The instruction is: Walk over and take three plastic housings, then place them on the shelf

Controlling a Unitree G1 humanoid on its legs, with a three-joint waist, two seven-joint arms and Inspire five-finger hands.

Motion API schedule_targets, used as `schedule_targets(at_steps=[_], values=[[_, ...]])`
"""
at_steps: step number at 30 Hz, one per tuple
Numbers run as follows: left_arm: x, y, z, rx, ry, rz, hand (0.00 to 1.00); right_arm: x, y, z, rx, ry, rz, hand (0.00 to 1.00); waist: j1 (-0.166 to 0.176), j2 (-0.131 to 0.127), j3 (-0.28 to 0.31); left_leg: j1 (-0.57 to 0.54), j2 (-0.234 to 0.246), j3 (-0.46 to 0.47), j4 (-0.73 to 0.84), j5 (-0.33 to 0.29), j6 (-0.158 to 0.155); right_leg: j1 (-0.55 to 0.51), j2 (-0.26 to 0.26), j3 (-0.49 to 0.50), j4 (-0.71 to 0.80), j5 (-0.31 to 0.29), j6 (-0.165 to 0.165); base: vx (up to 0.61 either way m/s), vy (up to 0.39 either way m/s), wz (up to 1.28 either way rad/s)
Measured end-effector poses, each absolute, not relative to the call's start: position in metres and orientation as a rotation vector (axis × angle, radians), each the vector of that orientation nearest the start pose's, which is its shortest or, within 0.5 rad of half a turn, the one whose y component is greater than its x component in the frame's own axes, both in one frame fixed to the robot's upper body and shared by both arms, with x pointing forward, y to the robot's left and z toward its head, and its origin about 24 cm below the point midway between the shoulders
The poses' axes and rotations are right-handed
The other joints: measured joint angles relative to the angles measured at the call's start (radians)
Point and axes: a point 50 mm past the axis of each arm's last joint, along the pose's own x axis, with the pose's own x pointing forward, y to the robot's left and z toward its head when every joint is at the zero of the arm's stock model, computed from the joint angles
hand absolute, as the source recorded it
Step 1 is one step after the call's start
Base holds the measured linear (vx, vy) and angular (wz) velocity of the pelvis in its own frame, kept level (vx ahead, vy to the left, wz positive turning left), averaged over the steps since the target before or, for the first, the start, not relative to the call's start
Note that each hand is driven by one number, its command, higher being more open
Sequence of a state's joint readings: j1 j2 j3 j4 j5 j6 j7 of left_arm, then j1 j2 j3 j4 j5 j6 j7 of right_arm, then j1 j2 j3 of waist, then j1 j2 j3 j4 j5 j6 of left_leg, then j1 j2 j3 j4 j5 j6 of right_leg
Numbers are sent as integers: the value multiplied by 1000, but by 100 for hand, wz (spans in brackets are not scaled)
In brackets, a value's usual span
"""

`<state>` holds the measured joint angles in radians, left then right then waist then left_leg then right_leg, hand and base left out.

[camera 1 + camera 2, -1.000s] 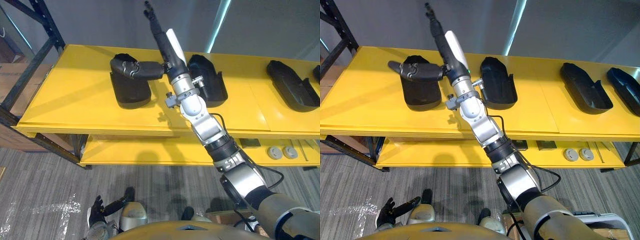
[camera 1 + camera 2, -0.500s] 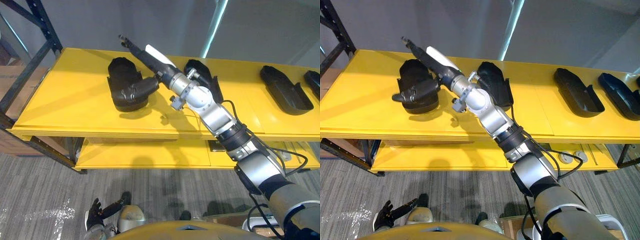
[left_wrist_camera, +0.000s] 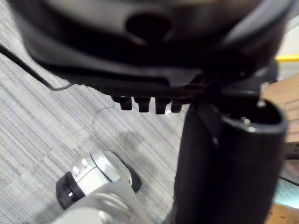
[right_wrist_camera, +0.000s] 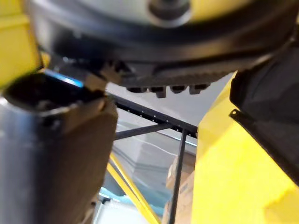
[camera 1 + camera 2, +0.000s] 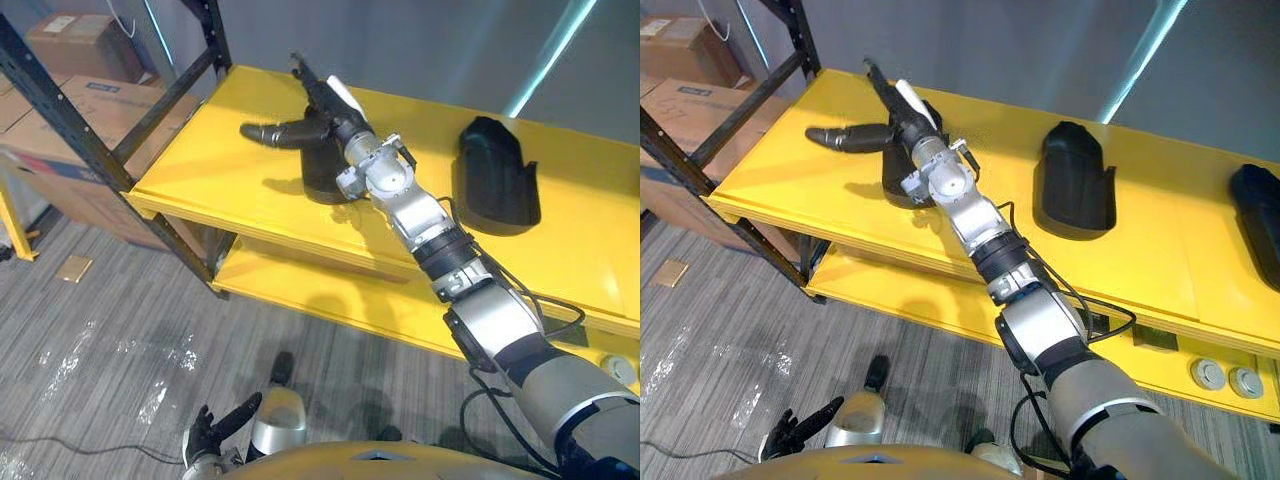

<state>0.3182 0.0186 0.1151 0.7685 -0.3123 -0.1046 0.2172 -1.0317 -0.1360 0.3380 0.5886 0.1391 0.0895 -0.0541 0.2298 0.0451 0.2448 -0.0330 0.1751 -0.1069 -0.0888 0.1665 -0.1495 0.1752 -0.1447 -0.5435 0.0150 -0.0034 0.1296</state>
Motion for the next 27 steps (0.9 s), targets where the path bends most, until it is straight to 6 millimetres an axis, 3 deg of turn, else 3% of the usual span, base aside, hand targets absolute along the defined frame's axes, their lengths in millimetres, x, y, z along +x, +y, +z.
schedule_targets(at_steps=[5,13,18,22,27], values=[[69,198,-144,-208,926,567,100,395,-59,223,-130,-282,199,100,9,13,37,-14,-16,-13,3,14,3,-38,-35,-9,90,-43,7,15,8,11],[85,192,-137,-263,864,544,100,406,-87,221,-103,-239,17,100,8,28,131,-34,-47,-32,4,27,11,-103,-104,-18,250,-126,14,-8,-9,11],[88,190,-136,-270,856,538,100,407,-92,226,-114,-252,5,100,9,34,144,-44,-51,-35,4,30,10,-129,-120,-18,301,-155,11,-25,-38,4],[92,191,-135,-288,843,541,100,408,-92,243,-121,-289,2,100,6,44,173,-52,-56,-37,4,36,12,-157,-140,-14,358,-183,8,-62,-38,3],[95,191,-134,-300,833,538,100,408,-92,245,-120,-298,-38,100,9,46,193,-62,-61,-37,4,38,26,-177,-153,-13,390,-200,8,-37,-34,3]])
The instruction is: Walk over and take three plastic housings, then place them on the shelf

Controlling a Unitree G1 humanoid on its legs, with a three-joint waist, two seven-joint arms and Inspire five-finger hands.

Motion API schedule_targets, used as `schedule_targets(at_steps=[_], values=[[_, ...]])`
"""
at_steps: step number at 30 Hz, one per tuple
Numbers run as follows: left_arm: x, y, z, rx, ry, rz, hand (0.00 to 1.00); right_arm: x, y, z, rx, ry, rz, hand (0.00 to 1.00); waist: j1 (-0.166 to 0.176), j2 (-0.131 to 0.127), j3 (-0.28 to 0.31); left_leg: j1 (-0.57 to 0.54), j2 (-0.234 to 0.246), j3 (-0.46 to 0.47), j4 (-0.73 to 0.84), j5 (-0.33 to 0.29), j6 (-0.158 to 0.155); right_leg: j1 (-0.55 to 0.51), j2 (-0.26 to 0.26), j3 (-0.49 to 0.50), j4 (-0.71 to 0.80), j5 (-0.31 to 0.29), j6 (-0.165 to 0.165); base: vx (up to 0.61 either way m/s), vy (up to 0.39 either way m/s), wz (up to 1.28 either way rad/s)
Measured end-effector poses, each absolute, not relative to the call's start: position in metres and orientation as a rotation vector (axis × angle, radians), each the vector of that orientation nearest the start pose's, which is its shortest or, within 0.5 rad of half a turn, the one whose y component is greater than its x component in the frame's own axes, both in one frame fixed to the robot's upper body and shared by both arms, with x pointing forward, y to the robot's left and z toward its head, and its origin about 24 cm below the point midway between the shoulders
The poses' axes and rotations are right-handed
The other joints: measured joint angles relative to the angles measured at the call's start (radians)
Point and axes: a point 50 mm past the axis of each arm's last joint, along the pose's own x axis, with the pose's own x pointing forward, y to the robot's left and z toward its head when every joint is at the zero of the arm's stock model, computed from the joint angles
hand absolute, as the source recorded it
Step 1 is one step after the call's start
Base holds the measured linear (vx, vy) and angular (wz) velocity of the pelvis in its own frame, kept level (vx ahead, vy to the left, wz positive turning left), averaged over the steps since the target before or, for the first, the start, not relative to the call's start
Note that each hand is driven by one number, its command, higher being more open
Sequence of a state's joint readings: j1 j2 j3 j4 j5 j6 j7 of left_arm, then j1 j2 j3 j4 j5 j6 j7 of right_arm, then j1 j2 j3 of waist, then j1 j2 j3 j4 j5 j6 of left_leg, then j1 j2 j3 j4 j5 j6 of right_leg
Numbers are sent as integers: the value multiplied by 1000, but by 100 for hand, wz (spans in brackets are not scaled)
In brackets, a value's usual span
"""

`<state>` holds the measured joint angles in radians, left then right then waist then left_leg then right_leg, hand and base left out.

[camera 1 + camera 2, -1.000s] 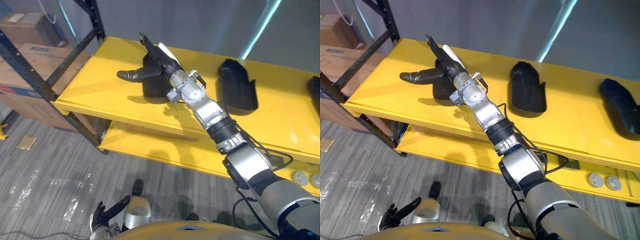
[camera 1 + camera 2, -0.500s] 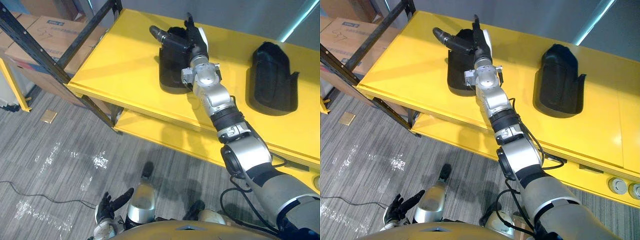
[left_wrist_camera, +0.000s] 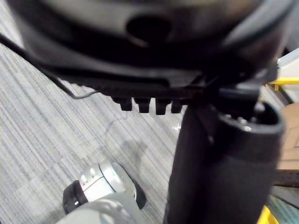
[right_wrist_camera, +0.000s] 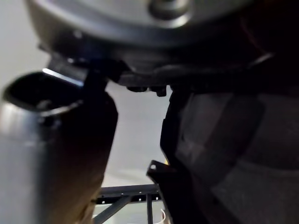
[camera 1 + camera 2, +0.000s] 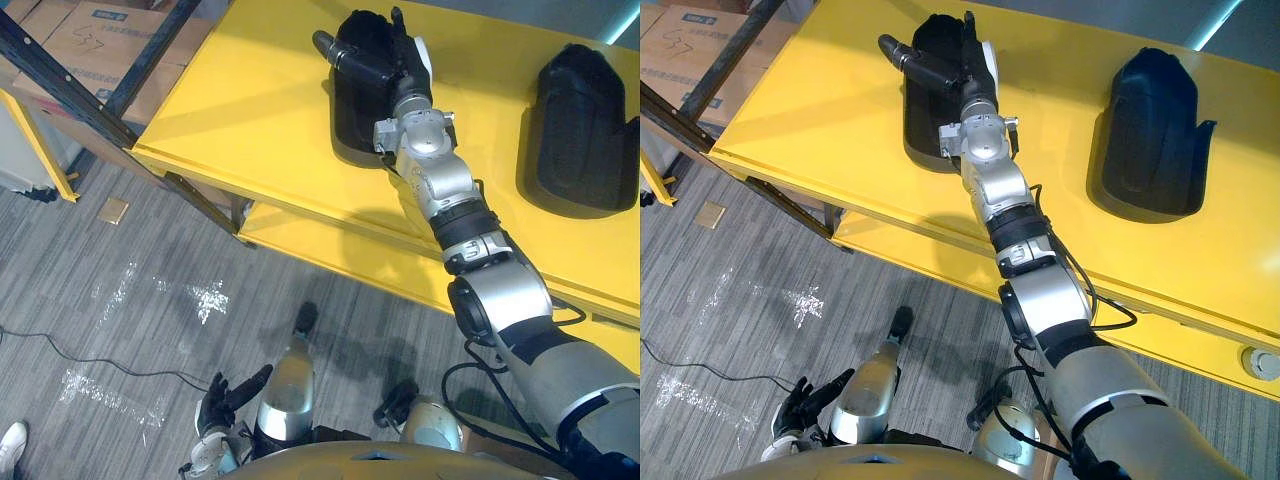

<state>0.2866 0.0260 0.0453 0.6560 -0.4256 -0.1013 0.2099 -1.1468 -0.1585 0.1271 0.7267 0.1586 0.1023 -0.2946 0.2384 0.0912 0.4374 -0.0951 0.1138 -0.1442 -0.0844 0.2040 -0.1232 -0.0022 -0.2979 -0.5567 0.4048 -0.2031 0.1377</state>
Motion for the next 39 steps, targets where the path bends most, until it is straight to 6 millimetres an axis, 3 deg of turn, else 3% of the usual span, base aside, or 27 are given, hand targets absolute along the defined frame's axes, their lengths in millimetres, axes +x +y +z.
schedule_targets(at_steps=[16,26,39], values=[[100,192,-132,-315,818,542,100,407,-114,257,-98,-341,-291,100,-25,-12,30,2,-5,40,0,4,10,-33,-12,41,14,0,3,-19,-25,-6],[100,194,-132,-310,815,542,100,407,-114,255,-83,-351,-265,100,-28,-13,31,5,-5,63,0,5,8,-46,-11,64,10,9,4,-10,-20,-6],[99,195,-133,-303,809,547,100,396,-71,237,-84,-380,-102,100,-49,-21,27,34,14,105,-3,-10,20,-8,27,93,-78,65,6,-8,-14,-9]])
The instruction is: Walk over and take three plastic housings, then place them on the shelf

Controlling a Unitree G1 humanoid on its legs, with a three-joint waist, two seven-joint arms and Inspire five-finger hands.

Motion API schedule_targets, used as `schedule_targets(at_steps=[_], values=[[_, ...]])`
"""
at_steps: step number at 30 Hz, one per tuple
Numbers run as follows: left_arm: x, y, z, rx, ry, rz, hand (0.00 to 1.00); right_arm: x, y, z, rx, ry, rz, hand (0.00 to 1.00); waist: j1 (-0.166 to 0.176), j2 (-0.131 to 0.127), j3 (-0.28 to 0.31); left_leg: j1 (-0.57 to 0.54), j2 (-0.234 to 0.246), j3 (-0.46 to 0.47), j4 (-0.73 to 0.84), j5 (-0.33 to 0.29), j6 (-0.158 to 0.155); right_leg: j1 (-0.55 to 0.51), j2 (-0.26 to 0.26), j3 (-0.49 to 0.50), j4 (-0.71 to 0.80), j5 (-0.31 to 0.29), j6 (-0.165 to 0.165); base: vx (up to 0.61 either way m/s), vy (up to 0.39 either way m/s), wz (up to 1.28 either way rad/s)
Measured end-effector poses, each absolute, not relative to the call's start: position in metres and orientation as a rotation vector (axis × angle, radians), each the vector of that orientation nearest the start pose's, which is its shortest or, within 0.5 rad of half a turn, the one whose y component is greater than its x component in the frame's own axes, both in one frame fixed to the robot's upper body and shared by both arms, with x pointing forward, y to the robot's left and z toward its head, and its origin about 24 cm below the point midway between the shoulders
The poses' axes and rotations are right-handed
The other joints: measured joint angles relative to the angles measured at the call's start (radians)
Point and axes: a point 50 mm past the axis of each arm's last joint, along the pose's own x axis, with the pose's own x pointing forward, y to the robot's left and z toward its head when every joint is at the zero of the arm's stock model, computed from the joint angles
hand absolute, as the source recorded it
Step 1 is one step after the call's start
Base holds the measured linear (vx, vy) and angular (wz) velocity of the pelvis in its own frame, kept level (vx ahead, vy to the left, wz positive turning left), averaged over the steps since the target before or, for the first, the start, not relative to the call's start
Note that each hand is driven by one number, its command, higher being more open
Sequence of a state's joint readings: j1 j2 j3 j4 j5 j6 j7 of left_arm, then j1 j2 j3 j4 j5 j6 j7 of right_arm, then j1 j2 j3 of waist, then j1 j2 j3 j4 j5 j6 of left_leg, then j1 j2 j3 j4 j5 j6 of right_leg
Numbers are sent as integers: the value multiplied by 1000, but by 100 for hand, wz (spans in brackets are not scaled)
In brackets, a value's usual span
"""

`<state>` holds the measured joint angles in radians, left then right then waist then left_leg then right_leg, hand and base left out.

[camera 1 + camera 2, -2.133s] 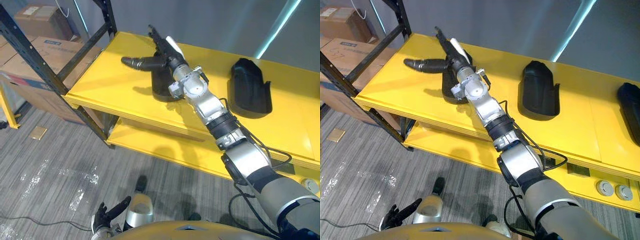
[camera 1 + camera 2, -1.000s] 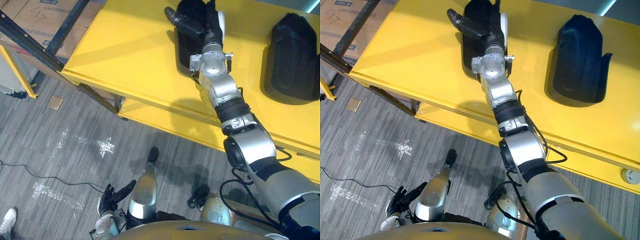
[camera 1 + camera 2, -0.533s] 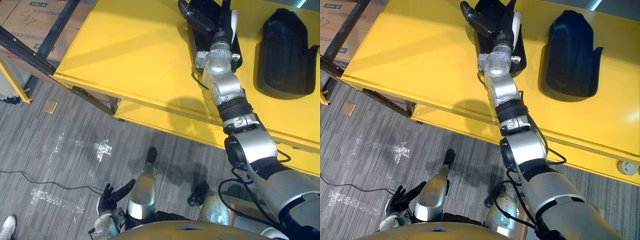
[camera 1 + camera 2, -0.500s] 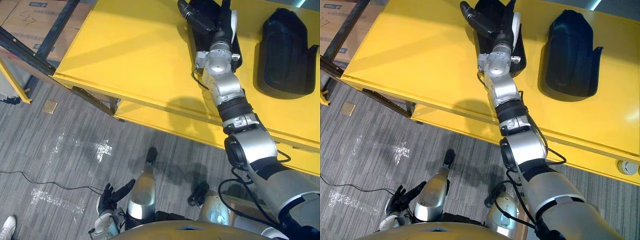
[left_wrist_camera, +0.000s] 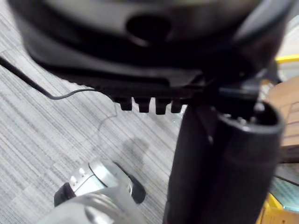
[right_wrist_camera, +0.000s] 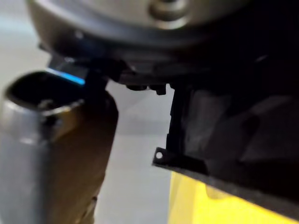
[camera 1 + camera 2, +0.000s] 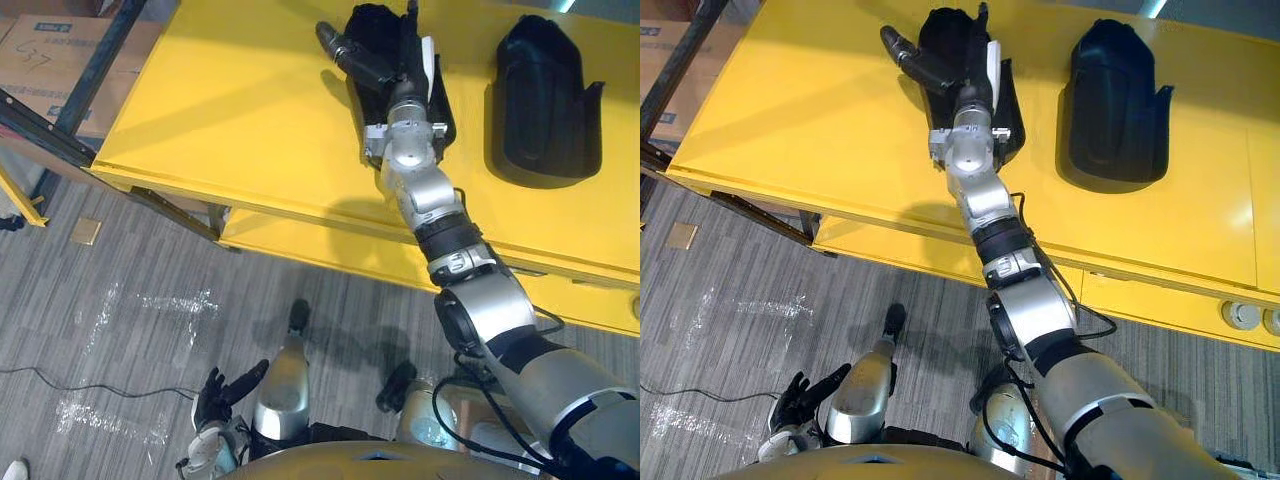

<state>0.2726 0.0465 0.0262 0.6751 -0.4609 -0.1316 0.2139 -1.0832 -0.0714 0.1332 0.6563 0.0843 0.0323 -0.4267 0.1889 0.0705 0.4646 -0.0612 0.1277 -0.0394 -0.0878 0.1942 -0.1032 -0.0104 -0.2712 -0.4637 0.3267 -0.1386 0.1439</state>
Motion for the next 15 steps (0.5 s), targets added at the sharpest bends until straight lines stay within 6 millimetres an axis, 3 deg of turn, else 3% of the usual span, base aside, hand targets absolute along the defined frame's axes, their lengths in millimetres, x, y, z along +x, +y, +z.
schedule_targets(at_steps=[5,11,15], values=[[99,196,-134,-292,799,546,100,387,-57,246,-84,-438,-32,100,-3,-10,-6,35,19,25,0,-8,-12,60,41,12,-108,55,1,3,-18,-16],[96,206,-134,-204,808,532,100,372,-45,256,-54,-544,28,100,-9,-58,-109,55,45,65,0,-24,-31,115,92,36,-249,123,-6,30,-32,-20],[97,205,-134,-152,811,500,100,360,-34,265,-63,-642,80,100,-26,-62,-173,75,67,91,-1,-32,-41,136,121,59,-298,148,-17,-2,-32,-22]])
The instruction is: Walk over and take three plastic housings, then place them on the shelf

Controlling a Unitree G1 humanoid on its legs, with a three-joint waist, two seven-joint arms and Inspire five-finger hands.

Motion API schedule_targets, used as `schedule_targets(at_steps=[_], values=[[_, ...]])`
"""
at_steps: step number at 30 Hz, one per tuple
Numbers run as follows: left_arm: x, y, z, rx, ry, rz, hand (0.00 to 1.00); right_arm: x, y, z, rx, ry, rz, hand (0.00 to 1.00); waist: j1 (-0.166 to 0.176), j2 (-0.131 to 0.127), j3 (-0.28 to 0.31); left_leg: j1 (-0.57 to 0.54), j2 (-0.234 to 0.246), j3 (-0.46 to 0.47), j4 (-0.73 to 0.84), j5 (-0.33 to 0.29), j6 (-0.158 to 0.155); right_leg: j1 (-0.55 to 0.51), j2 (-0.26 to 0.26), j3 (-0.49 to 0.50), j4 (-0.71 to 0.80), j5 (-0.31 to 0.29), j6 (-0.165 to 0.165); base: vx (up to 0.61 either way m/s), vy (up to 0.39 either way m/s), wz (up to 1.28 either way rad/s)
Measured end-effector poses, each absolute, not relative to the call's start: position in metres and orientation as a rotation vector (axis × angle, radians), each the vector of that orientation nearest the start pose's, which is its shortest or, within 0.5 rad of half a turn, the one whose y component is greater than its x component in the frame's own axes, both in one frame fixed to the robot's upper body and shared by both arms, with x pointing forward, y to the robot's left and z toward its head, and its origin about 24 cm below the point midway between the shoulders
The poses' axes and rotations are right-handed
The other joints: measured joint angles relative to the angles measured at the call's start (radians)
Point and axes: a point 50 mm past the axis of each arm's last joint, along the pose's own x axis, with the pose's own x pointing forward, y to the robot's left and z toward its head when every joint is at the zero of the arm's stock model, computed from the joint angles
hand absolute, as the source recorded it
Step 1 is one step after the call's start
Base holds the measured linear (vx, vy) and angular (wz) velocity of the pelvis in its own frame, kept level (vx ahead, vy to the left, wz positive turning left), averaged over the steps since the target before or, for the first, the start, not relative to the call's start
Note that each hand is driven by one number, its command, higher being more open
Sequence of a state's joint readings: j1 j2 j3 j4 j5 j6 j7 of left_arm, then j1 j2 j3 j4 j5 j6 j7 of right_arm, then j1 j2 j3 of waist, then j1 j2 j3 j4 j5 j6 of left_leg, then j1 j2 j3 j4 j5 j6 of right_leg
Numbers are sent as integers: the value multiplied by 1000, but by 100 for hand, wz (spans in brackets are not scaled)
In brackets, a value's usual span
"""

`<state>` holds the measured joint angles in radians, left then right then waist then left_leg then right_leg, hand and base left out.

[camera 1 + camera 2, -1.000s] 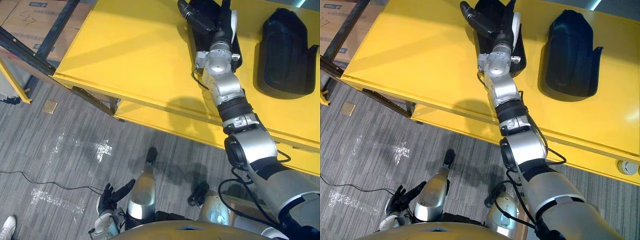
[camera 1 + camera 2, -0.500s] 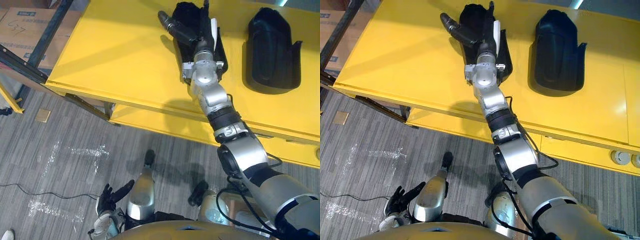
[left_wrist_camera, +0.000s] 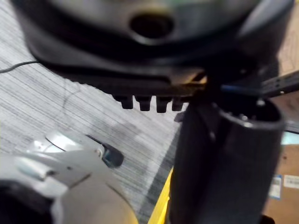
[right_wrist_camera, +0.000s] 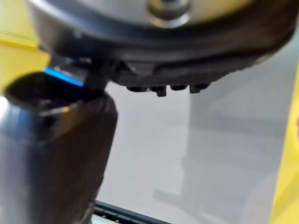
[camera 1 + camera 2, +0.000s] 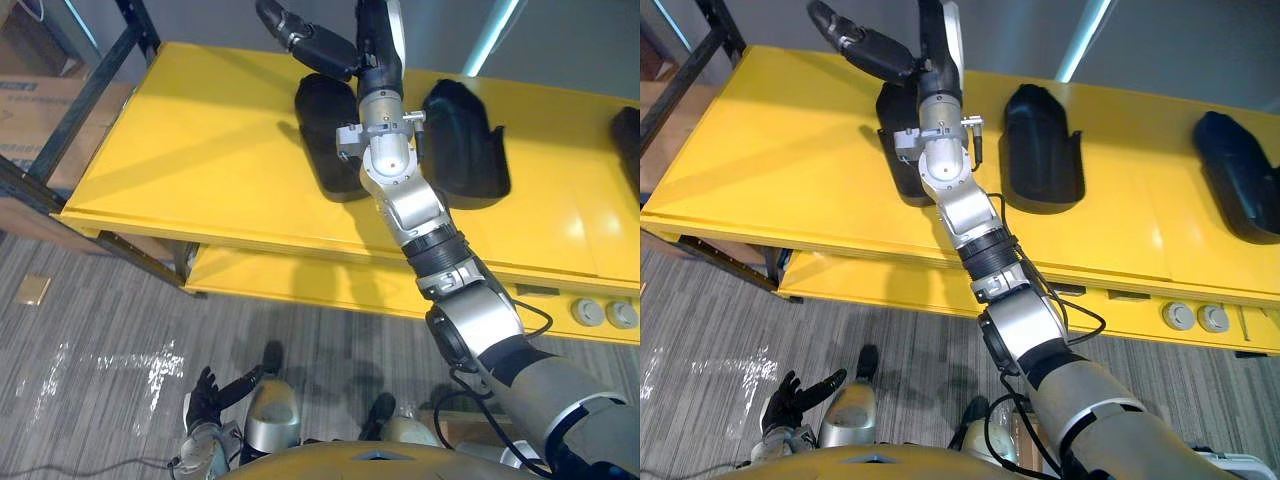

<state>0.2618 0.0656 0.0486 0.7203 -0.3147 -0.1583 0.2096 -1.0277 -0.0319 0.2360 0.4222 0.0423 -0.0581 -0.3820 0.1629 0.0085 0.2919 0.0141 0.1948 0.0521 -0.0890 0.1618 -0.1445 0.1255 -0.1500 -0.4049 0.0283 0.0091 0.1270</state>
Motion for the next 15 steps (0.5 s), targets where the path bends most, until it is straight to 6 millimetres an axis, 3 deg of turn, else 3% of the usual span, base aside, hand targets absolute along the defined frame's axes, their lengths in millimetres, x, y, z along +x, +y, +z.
schedule_targets(at_steps=[3,9,15], values=[[94,205,-136,-137,833,494,100,358,-33,267,-60,-662,86,100,-2,1,-40,7,18,18,0,-3,-5,1,18,18,-16,8,-7,-33,-40,-20],[95,206,-137,-113,845,488,100,358,-39,268,-82,-664,112,100,-6,-6,-59,13,29,34,0,-8,-3,1,30,32,-28,19,-13,-25,-11,-9],[92,212,-139,-85,870,492,100,360,-49,242,-91,-557,208,100,-12,-33,-75,32,28,80,0,-8,-6,-1,28,74,-47,37,-9,8,8,-20]])
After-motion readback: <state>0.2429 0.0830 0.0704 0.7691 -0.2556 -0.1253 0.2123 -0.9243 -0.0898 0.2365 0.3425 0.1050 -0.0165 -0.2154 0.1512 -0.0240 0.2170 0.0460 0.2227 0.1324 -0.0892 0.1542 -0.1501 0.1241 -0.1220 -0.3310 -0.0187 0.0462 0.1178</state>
